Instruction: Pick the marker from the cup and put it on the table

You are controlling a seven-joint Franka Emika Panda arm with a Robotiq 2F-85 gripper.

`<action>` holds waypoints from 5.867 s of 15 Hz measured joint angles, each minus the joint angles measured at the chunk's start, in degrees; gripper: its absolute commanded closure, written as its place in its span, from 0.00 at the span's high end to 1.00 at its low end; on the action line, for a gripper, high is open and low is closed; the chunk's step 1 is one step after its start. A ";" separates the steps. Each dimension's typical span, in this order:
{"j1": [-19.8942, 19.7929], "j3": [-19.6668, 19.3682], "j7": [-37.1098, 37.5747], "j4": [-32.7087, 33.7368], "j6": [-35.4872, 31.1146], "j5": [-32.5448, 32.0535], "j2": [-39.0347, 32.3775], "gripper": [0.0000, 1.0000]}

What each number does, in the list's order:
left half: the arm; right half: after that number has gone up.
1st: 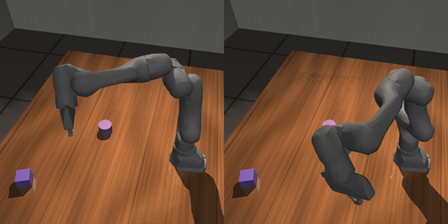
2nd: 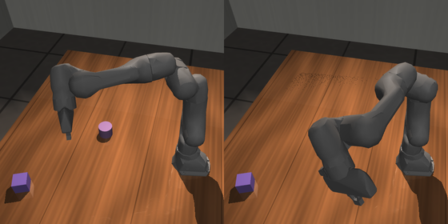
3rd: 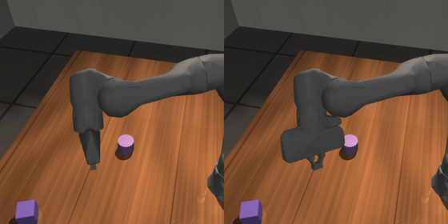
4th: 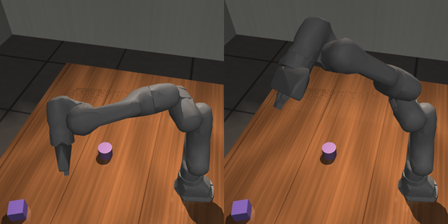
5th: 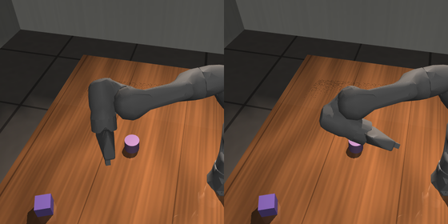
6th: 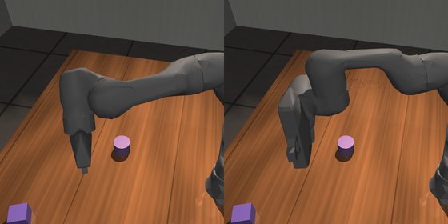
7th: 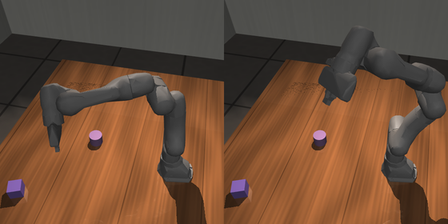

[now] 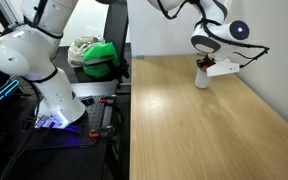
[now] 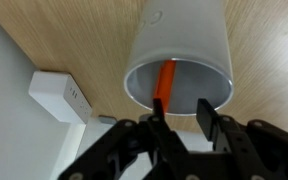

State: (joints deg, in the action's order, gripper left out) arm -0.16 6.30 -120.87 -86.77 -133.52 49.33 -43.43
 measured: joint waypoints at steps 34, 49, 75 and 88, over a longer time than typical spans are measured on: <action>-2.19 3.53 10.12 7.79 -2.02 -10.99 -6.14 0.37; -2.13 6.83 21.98 7.79 -4.30 -24.23 -5.89 0.01; -6.45 14.12 22.29 -3.35 -14.83 -24.19 5.81 0.03; -19.66 22.92 2.30 -24.58 -21.84 0.72 28.51 0.03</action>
State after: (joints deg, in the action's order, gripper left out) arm -19.82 29.21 -118.57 -111.35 -155.36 50.06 -14.92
